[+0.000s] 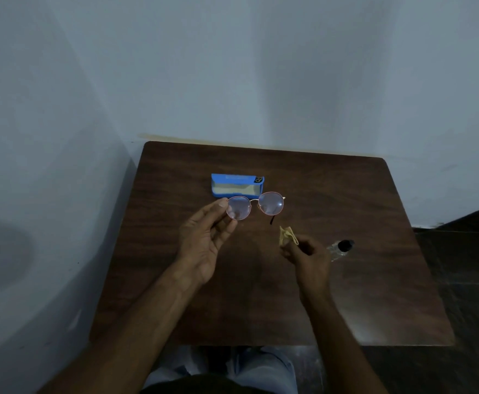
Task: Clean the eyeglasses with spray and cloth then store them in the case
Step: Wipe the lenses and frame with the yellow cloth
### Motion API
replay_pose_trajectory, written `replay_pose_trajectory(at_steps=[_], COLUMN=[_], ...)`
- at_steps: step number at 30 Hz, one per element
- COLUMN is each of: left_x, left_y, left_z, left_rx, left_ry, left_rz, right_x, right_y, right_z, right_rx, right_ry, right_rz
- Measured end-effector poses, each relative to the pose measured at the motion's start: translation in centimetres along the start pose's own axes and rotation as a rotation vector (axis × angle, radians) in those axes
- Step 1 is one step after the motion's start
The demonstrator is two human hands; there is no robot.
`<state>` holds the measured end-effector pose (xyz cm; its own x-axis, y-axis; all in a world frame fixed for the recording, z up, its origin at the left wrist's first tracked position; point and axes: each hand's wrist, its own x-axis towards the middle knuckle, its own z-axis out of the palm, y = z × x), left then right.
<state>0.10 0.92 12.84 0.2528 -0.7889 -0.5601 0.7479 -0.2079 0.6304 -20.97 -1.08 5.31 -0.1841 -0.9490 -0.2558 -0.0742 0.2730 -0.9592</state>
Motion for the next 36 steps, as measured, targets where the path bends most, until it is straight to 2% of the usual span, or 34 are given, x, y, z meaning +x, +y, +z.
replay_pose_trajectory(at_steps=[3,5,7,12,16,18,22,27,32,36], left_x=[-0.4,-0.8,-1.4,-3.4,-4.5,-4.6,-4.4,-4.7,-5.0,-5.2], left_y=[-0.5,-0.9,-1.4,-2.7,-3.2,-3.0,-2.6,-2.7,-2.5,-2.5], left_z=[0.6,1.1,1.7,3.0,3.0,2.8,2.5,2.5,3.0,3.2], left_rx=[0.007,0.022,0.033,0.059,0.024,0.015,0.028,0.000,-0.012,0.000], left_ry=[0.027,0.039,0.032,0.008,-0.039,-0.023,0.015,-0.020,-0.061,-0.078], left_rz=[0.038,0.090,0.135,0.186,0.145,0.141,0.158,0.155,0.182,0.174], right_x=[-3.6,-5.3,-6.2,-5.4,-4.9,-5.7,-7.4,-6.3,-7.4,-7.5], right_y=[-4.0,-6.9,-9.4,-12.5,-12.5,-12.0,-10.8,-12.1,-12.7,-12.8], right_z=[-0.3,0.0,0.7,2.7,3.7,3.8,2.9,2.0,2.4,1.6], right_rx=[0.094,0.072,-0.019,-0.413,-0.717,-0.766,-0.782,-0.744,-0.764,-0.781], right_ry=[-0.018,-0.077,-0.125,-0.054,-0.056,-0.058,-0.125,-0.036,-0.110,-0.069], right_rz=[-0.134,-0.254,-0.368,-0.702,-0.774,-0.812,-0.797,-0.828,-0.867,-0.862])
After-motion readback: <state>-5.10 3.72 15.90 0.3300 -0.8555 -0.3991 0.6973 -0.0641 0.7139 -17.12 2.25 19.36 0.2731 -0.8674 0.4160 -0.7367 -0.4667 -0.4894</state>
